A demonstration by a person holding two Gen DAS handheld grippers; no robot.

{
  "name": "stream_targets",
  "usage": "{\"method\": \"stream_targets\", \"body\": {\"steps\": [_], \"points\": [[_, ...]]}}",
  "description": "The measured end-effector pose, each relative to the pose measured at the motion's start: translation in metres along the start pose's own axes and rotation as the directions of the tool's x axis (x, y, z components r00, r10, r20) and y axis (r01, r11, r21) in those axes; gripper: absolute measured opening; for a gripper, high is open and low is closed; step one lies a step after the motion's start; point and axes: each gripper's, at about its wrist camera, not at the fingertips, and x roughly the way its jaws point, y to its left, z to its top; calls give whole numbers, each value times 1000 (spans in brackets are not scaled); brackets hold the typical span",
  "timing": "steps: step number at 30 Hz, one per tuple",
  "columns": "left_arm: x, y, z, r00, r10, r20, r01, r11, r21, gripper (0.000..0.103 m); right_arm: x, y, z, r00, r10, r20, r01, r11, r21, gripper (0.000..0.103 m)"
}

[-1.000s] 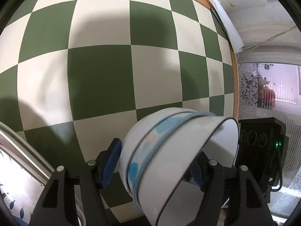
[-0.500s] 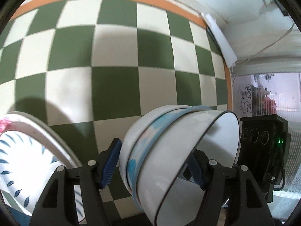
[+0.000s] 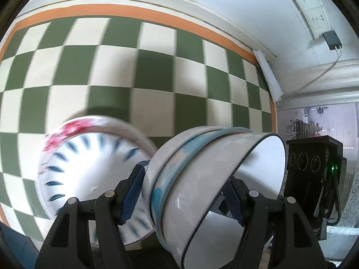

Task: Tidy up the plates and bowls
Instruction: 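Lower the bowl stack onto the plate stack and open both grippers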

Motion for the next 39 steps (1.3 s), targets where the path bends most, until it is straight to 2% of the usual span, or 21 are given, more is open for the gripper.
{"method": "stream_targets", "body": {"steps": [7, 14, 23, 39], "points": [[-19, 57, -11, 1000, 21, 13, -21, 998, -54, 65, 50, 39, -16, 999, -1, -54, -1, 999, -43, 59], [-20, 92, -17, 1000, 27, 6, -26, 996, -90, 65, 95, 58, -15, 995, -27, -100, 20, 998, -64, 59], [-11, 108, -14, 999, 38, -10, -38, 994, -101, 65, 123, 61, -16, 989, -64, -135, 56, 996, -66, 58], [-6, 113, -13, 999, 43, -22, -45, 995, -89, 65, 124, 58, -14, 985, -83, -149, 76, 996, -47, 58]]}}
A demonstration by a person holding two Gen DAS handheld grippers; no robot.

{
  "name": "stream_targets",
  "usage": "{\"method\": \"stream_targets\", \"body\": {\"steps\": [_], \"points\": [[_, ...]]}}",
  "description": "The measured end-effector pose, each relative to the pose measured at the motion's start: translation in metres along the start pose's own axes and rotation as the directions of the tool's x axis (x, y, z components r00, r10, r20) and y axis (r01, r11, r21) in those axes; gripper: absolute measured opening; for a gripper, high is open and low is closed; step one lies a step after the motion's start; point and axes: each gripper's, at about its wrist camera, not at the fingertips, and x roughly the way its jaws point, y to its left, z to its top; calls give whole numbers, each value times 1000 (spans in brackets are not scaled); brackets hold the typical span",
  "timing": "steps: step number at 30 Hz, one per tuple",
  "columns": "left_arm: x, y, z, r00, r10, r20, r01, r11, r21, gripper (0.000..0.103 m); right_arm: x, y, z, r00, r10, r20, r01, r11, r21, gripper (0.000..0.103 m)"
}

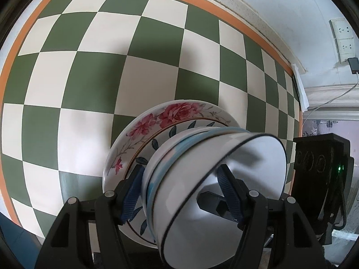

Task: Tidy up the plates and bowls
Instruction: 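Lower the bowl stack onto the plate stack and open both grippers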

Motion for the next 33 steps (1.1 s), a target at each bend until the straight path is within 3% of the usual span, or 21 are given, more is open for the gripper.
{"method": "stream_targets", "body": {"steps": [12, 21, 27, 29, 31, 33], "points": [[-13, -6, -1, 998, 34, 43, -37, 998, 48, 65, -1, -2, -4, 1000, -29, -7, 29, 999, 41, 59], [-44, -7, -20, 984, 120, 133, -132, 987, 89, 65, -33, 18, -14, 989, -122, 88, 123, 992, 1, 59], [-77, -9, -40, 956, 182, 232, -216, 967, 132, 65, -65, 54, -34, 949, -246, 198, 260, 965, -47, 60], [-86, -9, -47, 951, 189, 244, -227, 964, 139, 65, -74, 66, -45, 930, -284, 232, 303, 951, -53, 64], [-98, -10, -55, 945, 176, 274, -224, 962, 154, 66, -83, 79, -57, 910, -313, 271, 339, 939, -53, 77], [-113, -14, -65, 920, 194, 339, -262, 951, 166, 74, -91, 89, -67, 894, -330, 303, 361, 931, -51, 84]]}}
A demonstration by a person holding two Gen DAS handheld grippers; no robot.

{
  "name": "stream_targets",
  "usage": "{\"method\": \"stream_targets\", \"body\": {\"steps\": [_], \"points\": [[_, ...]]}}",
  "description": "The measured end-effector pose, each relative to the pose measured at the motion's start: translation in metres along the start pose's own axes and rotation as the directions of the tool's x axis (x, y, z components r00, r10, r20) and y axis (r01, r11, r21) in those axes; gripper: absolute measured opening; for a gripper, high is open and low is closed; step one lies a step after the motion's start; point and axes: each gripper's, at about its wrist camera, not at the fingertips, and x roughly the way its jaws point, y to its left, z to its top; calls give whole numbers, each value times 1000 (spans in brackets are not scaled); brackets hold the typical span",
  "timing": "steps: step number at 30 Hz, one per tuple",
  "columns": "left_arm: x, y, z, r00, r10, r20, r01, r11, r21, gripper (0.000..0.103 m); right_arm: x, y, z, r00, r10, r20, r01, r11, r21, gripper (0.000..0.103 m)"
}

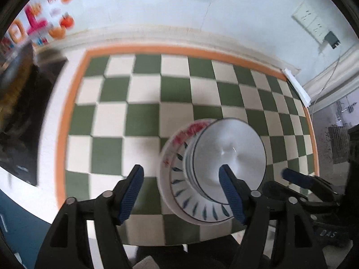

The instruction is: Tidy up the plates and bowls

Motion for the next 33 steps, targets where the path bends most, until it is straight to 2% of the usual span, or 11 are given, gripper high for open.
{"method": "stream_targets", "body": {"steps": [1, 2, 3, 6, 11, 14, 21, 24, 28, 30, 33], "points": [[-9, -1, -3, 999, 18, 30, -18, 1000, 12, 89, -10, 5, -5, 999, -26, 26, 26, 1000, -2, 88], [-16, -2, -4, 998, 36, 53, -37, 999, 17, 99, -16, 8, -8, 998, -44, 43, 44, 999, -5, 89], [-24, -2, -6, 996, 54, 77, -56, 998, 19, 100, -24, 13, -13, 995, -71, 66, 72, 997, -10, 91], [-45, -5, -12, 986, 74, 149, -78, 997, 22, 101, -46, 23, -25, 983, -137, 124, 141, 990, -26, 95], [-77, -12, -27, 970, 64, 232, -71, 997, 20, 102, -88, 42, -44, 951, -201, 236, 220, 974, -54, 98], [-94, -17, -40, 956, 86, 279, -94, 996, 14, 102, -107, 50, -55, 941, -197, 277, 221, 973, -59, 99], [-141, -30, -82, 938, 105, 332, -106, 994, -18, 102, -156, 64, -94, 919, -183, 348, 228, 969, -92, 100], [-166, -37, -107, 926, 116, 359, -112, 993, -33, 102, -182, 68, -118, 910, -169, 379, 223, 970, -102, 100], [-202, -48, -142, 900, 135, 415, -125, 991, -51, 103, -222, 73, -155, 887, -157, 433, 226, 968, -113, 101], [-218, -54, -158, 893, 134, 429, -122, 991, -57, 103, -244, 78, -178, 870, -162, 465, 240, 964, -115, 101], [-238, -60, -178, 888, 138, 438, -126, 990, -57, 103, -267, 83, -203, 860, -156, 485, 245, 961, -125, 102]]}}
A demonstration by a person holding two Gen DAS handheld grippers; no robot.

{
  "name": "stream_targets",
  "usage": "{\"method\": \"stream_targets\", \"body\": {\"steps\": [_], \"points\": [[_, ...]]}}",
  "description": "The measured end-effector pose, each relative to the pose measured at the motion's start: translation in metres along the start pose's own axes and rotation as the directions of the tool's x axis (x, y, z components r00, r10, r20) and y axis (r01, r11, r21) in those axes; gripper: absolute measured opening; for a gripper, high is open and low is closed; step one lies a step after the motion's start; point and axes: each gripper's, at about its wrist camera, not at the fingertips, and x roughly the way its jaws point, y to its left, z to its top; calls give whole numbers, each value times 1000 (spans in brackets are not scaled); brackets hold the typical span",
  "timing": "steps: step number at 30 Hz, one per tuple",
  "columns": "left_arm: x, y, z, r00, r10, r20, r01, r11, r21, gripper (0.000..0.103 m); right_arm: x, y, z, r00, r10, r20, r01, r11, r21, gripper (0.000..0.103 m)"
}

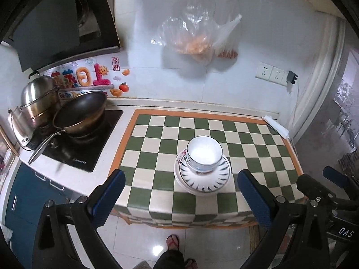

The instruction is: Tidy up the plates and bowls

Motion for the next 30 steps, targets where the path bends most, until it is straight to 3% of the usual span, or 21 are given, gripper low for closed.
{"method": "stream_targets", "body": {"steps": [9, 13, 30], "points": [[-60, 1, -26, 1000, 13, 7, -13, 1000, 14, 103, -88, 16, -32, 998, -5, 59, 7, 1000, -29, 102], [-77, 8, -31, 999, 40, 36, -41, 999, 32, 103, -108, 25, -41, 996, -22, 82, 24, 999, -30, 102], [-89, 31, -41, 999, 28, 29, -29, 999, 39, 103, -119, 48, -47, 995, -42, 85, 44, 999, -14, 102]]}}
